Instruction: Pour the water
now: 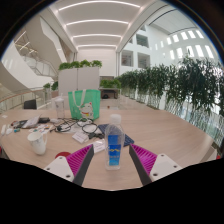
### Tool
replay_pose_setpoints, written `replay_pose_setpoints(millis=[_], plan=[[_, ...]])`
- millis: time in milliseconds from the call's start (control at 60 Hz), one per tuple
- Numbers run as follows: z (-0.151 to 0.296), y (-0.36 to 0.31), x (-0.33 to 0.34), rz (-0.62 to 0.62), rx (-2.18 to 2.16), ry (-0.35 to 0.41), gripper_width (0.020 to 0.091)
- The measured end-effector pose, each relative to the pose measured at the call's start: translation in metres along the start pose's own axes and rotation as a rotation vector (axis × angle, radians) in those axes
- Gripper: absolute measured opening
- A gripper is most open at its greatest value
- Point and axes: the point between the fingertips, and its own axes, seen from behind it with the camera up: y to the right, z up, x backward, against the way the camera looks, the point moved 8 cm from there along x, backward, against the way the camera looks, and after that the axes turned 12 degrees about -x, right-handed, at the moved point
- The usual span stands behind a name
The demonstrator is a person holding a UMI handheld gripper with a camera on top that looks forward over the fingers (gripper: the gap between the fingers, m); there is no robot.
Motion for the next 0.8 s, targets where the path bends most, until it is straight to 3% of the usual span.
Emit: replay_pose_setpoints(millis=[150, 167, 217, 433, 650, 800], plan=[[-0.019, 0.020, -0.092, -0.064, -0.022, 0.024, 0.0789], [-0.021, 0.020, -0.100, -0.064, -0.027, 0.029, 0.0751], [-0.028, 0.020, -0.117, -0.062, -0.026, 0.023, 0.0508], [-0.039, 0.020, -0.149, -0.042, -0.029, 0.022, 0.0455], [-0.034, 0.020, -0.157, -0.049, -0.060, -0.070, 0.0355], [0.005, 0.007, -0.144, -0.050, 0.083, -0.079, 0.0354]])
